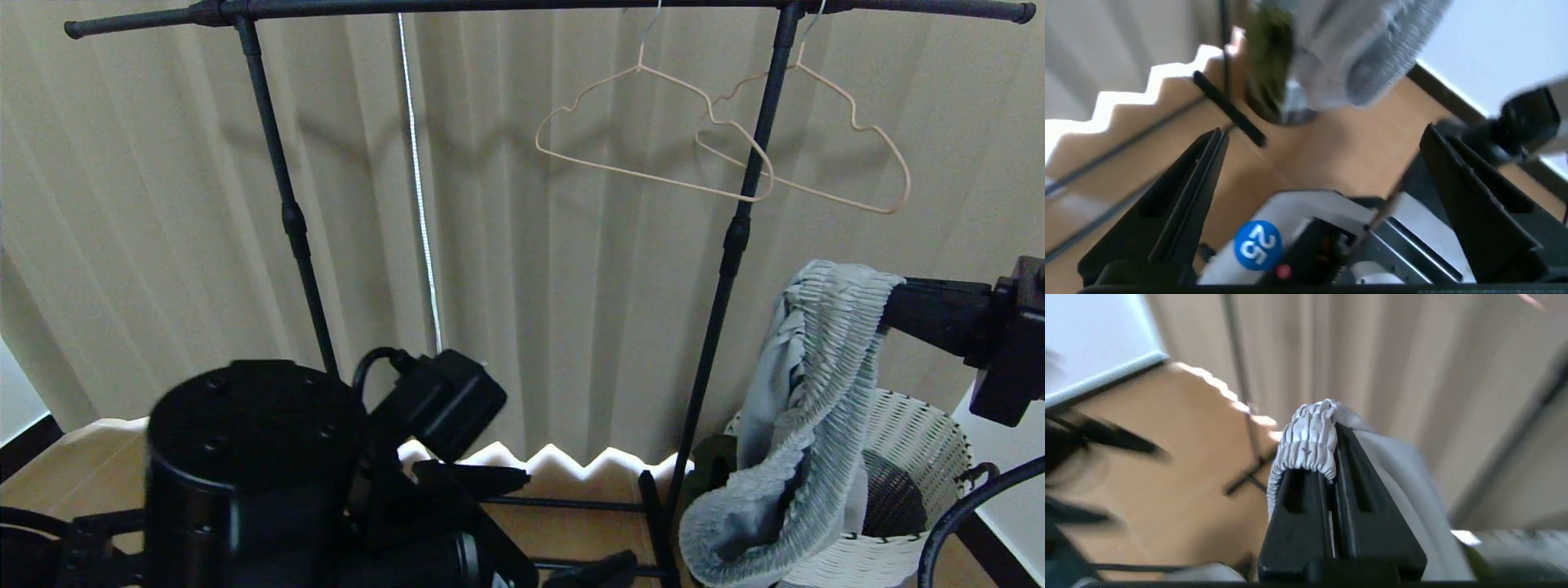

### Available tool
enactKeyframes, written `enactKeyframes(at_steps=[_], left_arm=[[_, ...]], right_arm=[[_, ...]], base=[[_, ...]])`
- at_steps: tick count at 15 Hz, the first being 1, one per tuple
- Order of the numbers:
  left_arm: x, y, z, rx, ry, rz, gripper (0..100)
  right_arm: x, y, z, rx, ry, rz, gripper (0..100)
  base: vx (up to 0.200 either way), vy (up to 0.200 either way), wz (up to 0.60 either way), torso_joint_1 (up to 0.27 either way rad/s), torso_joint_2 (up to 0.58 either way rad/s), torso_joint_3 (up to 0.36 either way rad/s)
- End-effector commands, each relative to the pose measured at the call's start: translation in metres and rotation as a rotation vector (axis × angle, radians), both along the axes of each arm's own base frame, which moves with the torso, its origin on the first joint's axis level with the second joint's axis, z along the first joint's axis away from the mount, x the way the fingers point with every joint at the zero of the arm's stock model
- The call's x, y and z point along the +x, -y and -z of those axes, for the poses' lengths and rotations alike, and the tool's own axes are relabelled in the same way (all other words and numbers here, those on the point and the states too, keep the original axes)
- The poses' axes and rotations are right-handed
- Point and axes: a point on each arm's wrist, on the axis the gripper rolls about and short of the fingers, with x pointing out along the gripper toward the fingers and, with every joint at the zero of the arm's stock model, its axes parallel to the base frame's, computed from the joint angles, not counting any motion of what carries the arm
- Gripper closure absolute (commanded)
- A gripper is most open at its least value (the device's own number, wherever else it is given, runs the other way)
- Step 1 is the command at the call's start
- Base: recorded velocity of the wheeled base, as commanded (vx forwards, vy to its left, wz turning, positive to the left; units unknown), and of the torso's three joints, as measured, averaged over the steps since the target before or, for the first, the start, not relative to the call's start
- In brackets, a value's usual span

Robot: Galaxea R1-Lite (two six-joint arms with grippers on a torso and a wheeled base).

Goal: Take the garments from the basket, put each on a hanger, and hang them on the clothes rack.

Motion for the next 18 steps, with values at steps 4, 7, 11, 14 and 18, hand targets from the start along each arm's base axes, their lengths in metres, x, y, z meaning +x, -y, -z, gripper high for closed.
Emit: enactKeyframes(at_steps=[4, 7, 11, 14, 18], left_arm=[[0.01, 0.047, 0.032, 0.038, -0.023, 0.041, 0], [0.019, 0.06, 0.048, 0.067, -0.02, -0.012, 0], [0.028, 0.072, 0.055, 0.058, -0.043, -0.078, 0], [0.03, 0.074, 0.06, 0.07, -0.049, -0.083, 0], [0.03, 0.074, 0.059, 0.069, -0.045, -0.082, 100]], right_arm=[[-0.007, -0.004, -0.006, 0.033, 0.023, -0.09, 100], [-0.017, -0.005, -0.012, 0.092, 0.014, -0.154, 100], [-0.026, -0.001, -0.018, 0.116, 0.039, -0.217, 100], [-0.03, 0.001, -0.019, 0.121, 0.048, -0.219, 100], [-0.03, 0.002, -0.018, 0.12, 0.046, -0.218, 100]], base=[[0.0, 0.0, 0.0, 0.0, 0.0, 0.0], [0.0, 0.0, 0.0, 0.0, 0.0, 0.0], [0.0, 0.0, 0.0, 0.0, 0.0, 0.0], [0.0, 0.0, 0.0, 0.0, 0.0, 0.0], [0.0, 0.0, 0.0, 0.0, 0.0, 0.0]])
